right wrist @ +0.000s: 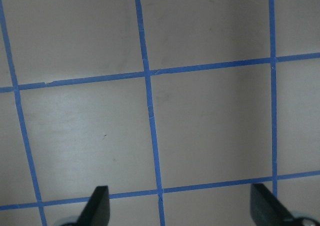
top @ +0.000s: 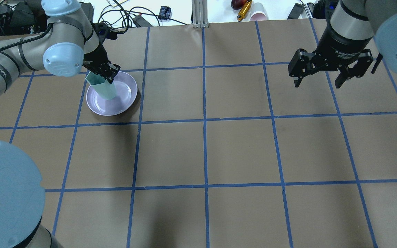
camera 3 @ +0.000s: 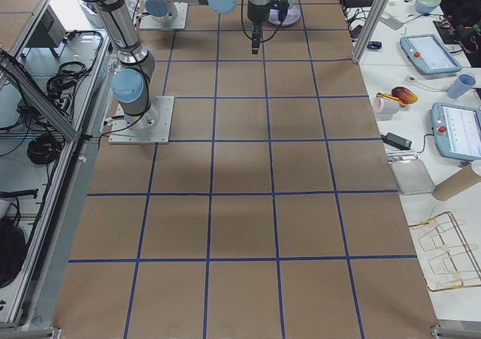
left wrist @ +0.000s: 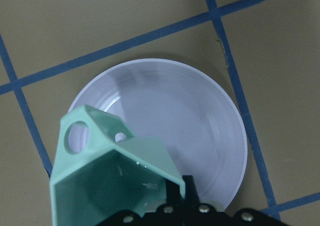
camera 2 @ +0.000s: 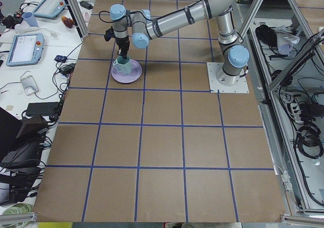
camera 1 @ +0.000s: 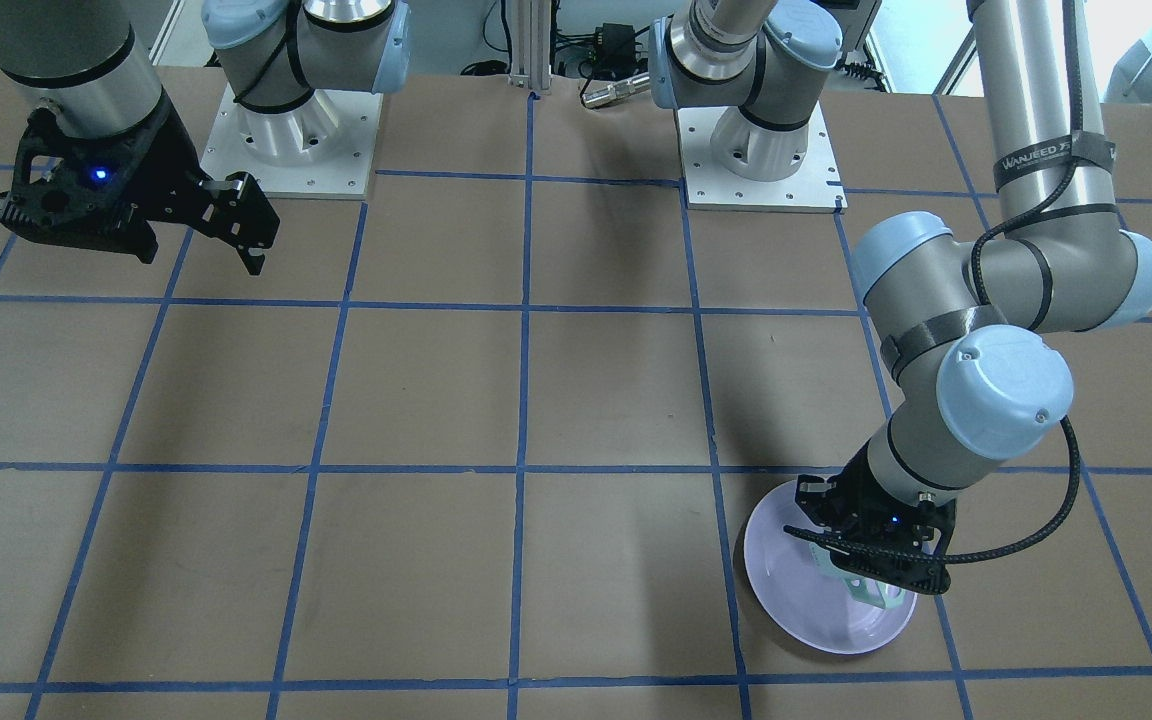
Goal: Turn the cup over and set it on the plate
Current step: 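Carry the upright mug over the plate and lower it onto it, then open the left gripper and raise it off the mug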
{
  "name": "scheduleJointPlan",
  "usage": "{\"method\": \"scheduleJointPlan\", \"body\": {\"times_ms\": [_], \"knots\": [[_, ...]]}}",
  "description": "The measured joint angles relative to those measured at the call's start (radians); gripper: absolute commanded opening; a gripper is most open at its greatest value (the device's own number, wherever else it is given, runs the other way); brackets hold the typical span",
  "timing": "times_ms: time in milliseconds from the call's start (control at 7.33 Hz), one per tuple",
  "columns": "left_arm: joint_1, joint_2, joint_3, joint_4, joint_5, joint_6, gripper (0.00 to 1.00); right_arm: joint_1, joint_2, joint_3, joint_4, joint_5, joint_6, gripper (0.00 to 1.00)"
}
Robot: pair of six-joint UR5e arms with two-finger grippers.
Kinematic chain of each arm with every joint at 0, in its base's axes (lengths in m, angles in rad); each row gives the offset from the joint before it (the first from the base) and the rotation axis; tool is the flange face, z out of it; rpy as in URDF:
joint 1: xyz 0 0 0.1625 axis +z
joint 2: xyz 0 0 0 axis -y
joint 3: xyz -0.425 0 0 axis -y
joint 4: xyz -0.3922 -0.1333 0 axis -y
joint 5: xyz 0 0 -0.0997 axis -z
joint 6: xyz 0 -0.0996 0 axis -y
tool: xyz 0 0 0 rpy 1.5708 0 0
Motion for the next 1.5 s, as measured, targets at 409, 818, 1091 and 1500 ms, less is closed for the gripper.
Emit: {"method": "scheduleJointPlan", "body": {"times_ms": [409,818,1091,1500], "knots": [[-0.001,0.006,-0.003,-0.010,0.003,-0.002,1.00,0.000,-0.001,0.000,0.000,0.000,0.000,1.00],[-0.002,0.057,0.041,-0.064,0.014,-0.055,1.00,0.000,-0.001,0.000,0.000,0.000,0.000,1.00],[-0.001,0.102,0.070,-0.120,0.018,-0.113,1.00,0.000,0.000,0.000,0.000,0.000,0.000,1.00],[-0.007,0.197,0.090,-0.204,0.025,-0.233,1.00,0.000,-0.001,-0.001,0.000,0.000,0.000,1.00]]}}
